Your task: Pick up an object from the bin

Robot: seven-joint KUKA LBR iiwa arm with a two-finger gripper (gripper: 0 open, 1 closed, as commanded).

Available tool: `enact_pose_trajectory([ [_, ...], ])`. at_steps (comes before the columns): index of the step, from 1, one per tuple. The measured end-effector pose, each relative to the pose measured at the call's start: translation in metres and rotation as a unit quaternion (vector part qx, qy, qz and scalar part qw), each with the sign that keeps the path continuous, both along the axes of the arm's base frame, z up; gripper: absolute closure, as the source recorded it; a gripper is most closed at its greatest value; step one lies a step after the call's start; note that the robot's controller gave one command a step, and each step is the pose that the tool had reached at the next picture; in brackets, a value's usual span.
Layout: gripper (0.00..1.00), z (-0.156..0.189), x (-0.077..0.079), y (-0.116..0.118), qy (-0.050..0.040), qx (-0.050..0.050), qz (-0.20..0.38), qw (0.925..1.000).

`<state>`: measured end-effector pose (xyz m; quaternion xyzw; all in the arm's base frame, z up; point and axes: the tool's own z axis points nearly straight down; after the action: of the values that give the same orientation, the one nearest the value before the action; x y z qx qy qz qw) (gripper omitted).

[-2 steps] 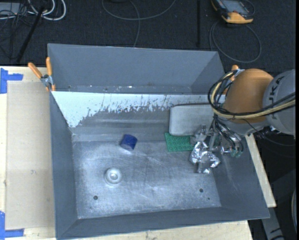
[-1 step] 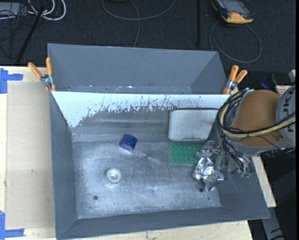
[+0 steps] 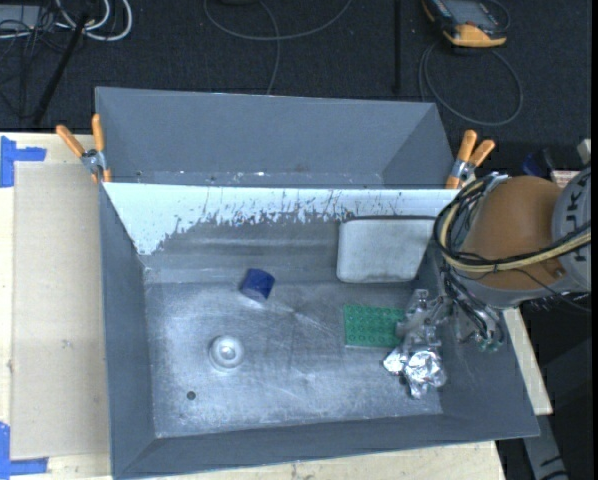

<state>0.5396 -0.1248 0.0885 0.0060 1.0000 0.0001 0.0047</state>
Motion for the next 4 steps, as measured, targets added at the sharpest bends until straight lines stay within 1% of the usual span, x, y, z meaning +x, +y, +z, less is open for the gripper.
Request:
enact_pose_trajectory([
  [1,1.00,-0.005,0.001,0.028,-0.0080,-0.010,0.011,0.9999],
  [3,1.00,-0.005,0.001,0.028,-0.0081,-0.010,0.011,0.9999],
  [4,1.00,0.078,-0.027,0.052,0.0020,0.000,0.042,0.9991],
])
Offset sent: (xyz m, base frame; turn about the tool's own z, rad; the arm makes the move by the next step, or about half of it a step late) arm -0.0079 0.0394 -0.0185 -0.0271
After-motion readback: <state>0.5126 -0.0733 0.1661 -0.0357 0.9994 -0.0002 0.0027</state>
